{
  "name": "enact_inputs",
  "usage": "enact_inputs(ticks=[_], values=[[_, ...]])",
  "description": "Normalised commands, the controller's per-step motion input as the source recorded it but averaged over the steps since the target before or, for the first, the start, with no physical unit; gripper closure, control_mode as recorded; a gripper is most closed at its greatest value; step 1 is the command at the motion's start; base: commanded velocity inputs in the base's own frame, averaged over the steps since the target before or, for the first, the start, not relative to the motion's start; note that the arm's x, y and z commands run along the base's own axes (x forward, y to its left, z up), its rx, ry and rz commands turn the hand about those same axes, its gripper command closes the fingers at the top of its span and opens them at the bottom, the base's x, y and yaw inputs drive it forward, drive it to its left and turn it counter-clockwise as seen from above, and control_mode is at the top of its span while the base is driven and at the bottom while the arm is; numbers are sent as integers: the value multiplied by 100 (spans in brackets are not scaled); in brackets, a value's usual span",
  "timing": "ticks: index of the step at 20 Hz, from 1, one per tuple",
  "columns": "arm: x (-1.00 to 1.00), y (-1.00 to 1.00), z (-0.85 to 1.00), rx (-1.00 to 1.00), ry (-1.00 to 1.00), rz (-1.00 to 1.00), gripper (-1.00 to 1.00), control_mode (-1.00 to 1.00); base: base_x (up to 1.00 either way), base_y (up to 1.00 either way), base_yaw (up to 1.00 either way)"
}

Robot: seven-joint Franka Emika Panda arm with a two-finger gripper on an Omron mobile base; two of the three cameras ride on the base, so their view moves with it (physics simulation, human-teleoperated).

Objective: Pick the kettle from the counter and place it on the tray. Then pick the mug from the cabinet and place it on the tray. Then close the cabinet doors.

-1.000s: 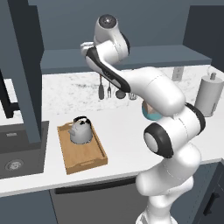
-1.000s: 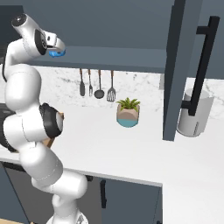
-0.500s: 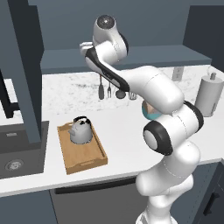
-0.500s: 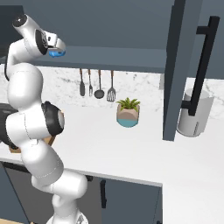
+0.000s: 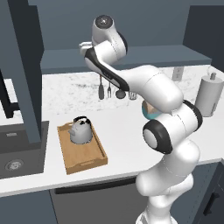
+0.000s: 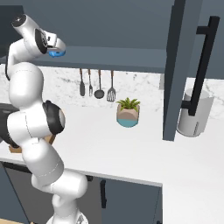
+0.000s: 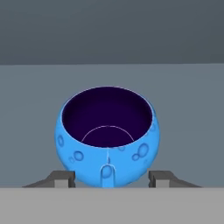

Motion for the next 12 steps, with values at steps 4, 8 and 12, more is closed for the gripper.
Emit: enact_inputs(ticks=[4,8,12], values=[[0,0,0,0,0,-3,100,-100,0,0,0],[0,0,-1,0,0,-2,100,-100,0,0,0],[0,0,0,0,0,0,100,-100,0,0,0]])
